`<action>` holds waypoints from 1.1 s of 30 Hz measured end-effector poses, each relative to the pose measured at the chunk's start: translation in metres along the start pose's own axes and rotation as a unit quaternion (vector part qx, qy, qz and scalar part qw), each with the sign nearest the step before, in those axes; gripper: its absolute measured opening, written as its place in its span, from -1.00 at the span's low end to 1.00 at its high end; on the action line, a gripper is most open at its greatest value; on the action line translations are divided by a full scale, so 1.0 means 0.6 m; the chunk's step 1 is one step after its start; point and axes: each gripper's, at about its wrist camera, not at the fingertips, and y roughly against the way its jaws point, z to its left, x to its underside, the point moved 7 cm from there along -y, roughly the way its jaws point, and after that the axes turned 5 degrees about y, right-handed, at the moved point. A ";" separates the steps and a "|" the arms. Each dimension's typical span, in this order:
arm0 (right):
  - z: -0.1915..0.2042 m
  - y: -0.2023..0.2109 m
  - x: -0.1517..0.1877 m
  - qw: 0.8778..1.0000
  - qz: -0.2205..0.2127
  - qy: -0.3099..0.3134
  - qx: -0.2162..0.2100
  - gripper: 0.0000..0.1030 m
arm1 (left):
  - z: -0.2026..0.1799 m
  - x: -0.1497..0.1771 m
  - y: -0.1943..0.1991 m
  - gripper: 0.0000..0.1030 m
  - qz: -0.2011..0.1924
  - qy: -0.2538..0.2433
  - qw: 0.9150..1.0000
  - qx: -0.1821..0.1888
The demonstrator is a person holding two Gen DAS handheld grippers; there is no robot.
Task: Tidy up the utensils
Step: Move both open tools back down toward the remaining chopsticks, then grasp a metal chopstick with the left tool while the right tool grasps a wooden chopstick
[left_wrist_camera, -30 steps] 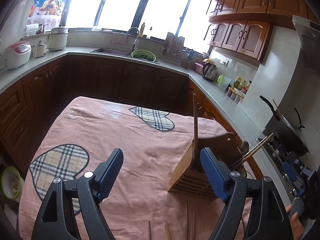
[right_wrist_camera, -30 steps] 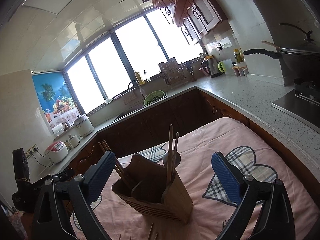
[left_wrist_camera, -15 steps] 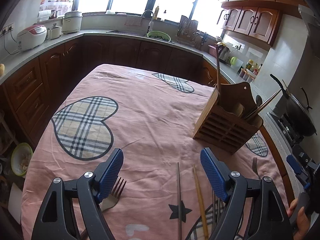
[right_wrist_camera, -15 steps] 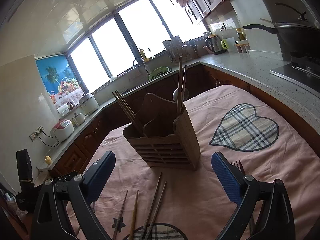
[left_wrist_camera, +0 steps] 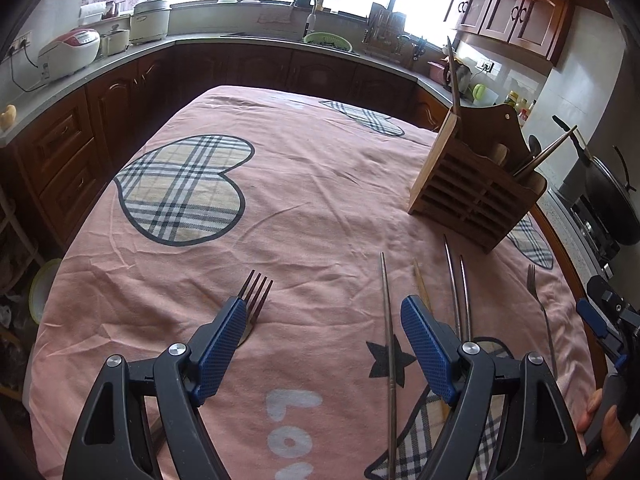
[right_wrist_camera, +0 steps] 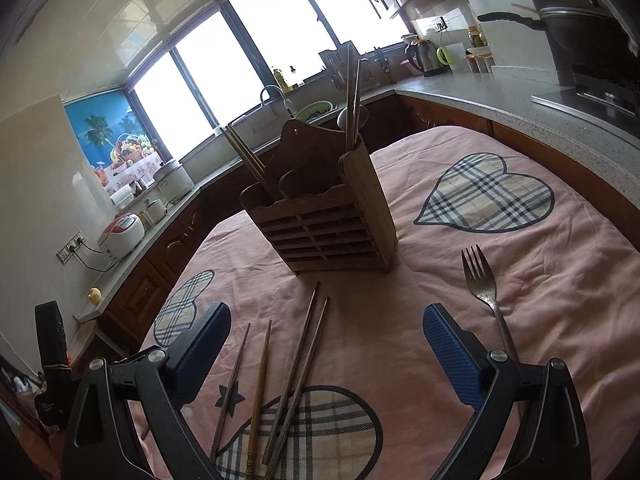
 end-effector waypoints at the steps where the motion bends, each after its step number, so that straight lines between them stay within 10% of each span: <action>1: 0.000 -0.002 0.003 1.000 0.003 -0.001 0.000 0.90 | -0.001 0.001 0.000 0.54 0.002 -0.001 1.000 0.000; 16: 0.011 -0.031 0.013 1.000 0.027 0.011 0.001 0.88 | -0.016 0.002 -0.036 0.51 0.018 -0.011 1.000 -0.001; 25: 0.015 -0.088 0.023 0.997 0.073 0.024 0.007 0.16 | -0.039 -0.012 -0.078 0.39 0.032 -0.035 0.999 0.001; 33: 0.020 -0.152 0.020 0.994 0.109 0.030 0.006 -0.03 | -0.053 -0.028 -0.138 0.15 0.058 -0.051 0.997 -0.004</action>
